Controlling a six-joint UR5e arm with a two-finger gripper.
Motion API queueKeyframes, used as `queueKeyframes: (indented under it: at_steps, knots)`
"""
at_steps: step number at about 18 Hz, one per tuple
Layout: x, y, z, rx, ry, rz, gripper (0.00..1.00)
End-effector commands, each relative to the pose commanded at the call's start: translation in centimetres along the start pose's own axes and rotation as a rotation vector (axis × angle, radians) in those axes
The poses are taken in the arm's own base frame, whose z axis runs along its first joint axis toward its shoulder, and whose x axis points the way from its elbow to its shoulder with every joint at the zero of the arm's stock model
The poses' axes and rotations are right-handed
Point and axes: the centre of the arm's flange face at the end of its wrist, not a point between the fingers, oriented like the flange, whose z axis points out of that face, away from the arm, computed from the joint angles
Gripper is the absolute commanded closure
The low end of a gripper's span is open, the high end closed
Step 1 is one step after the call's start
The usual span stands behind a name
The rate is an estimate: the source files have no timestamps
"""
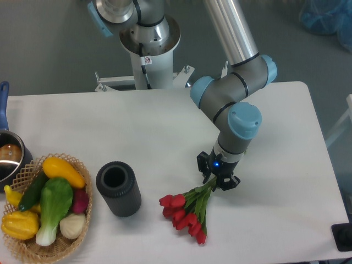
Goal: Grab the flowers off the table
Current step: 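Lower the gripper onto the tulip stems and close it around them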
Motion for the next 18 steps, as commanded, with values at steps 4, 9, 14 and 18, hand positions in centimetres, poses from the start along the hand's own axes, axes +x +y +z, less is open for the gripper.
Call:
queueKeyframes:
  at_steps: [4, 9, 14, 18]
  knots:
    - [0.0, 0.0, 0.0, 0.000, 0.000, 0.000, 0.72]
    - [-0.1, -0.1, -0.1, 0.001, -0.003, 0.001, 0.76]
    - [-0.5, -0.3, -0.7, 0.004, -0.017, 0.008, 0.76]
    - [-1.5, -0.7, -3.2, 0.021, -0.062, 0.007, 0.76]
